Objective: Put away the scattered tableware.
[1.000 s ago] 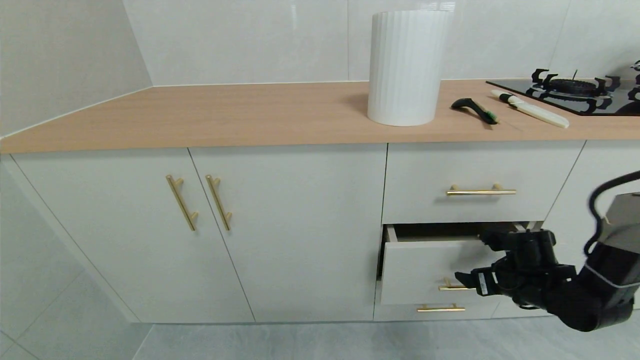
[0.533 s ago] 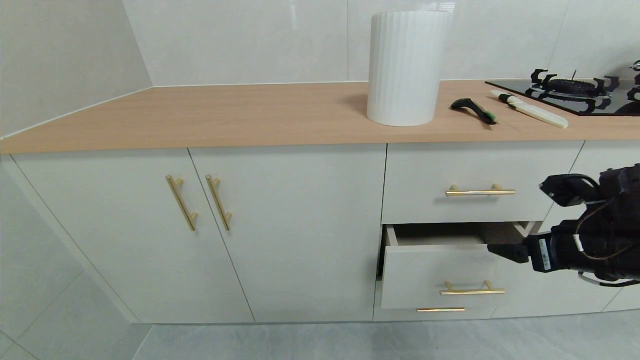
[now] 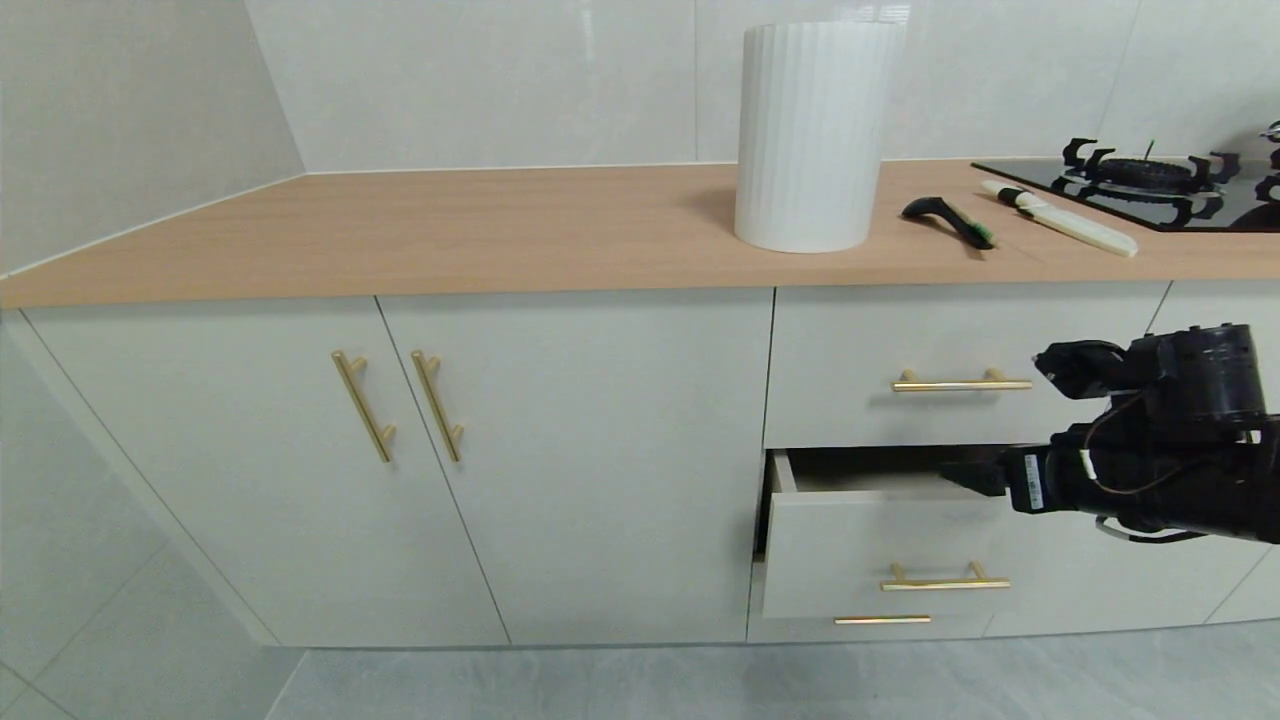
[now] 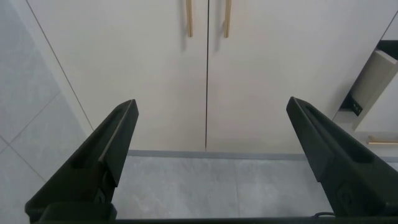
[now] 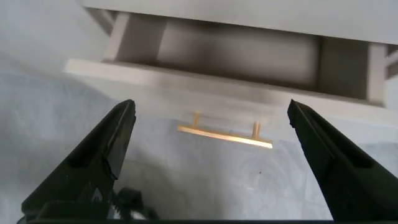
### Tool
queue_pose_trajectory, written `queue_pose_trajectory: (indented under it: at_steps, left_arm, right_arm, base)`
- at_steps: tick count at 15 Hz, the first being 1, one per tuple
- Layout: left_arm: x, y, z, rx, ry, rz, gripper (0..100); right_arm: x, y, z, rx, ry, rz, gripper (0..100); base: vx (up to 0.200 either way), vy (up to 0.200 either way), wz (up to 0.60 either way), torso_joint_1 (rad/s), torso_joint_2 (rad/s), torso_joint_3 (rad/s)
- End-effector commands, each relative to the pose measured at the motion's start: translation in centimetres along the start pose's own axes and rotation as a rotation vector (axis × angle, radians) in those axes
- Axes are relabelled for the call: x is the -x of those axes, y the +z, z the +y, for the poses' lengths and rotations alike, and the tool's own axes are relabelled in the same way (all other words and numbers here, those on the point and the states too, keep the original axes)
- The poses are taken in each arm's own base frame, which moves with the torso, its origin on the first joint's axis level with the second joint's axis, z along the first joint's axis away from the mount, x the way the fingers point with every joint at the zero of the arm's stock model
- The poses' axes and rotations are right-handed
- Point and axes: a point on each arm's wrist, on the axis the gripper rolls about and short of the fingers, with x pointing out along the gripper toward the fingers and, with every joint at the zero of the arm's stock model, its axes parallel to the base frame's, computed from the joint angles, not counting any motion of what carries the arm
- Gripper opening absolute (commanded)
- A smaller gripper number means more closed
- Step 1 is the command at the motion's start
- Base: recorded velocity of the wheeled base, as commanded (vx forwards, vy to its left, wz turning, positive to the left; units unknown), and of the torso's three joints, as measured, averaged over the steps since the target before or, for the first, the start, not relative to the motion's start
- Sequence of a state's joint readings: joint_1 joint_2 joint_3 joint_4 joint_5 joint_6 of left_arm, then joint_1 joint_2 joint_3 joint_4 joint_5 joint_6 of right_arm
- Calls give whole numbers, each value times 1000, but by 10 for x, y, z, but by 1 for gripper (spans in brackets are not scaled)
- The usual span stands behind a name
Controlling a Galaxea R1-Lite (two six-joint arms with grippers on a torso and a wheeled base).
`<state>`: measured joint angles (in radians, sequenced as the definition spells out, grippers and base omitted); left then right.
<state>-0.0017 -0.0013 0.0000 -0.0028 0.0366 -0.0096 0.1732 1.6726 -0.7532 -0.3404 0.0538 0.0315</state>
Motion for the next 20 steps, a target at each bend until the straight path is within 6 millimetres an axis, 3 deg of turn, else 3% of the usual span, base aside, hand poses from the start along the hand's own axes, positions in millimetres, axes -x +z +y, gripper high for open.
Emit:
queue_pose_trajectory:
  at_steps: [1, 5, 9, 20]
  left_arm:
    - [0, 0, 0, 1, 0, 1, 100]
    - [0, 0, 0, 1, 0, 1, 100]
    - [0, 0, 0, 0, 0, 1, 100]
    - [0, 0, 0, 1, 0, 1, 100]
  right_arm:
    - [-34, -19, -3, -3, -38, 90, 100]
    - [-67, -29, -4, -7, -93, 73, 100]
    - [-85, -34, -3, -38, -109, 26, 100]
    - [-72, -35, -3, -21, -115, 35, 100]
  base:
    - [0, 0, 0, 0, 0, 0]
    - [0, 0, 0, 0, 0, 0]
    - [0, 0, 0, 0, 0, 0]
    - [0, 0, 0, 0, 0, 0]
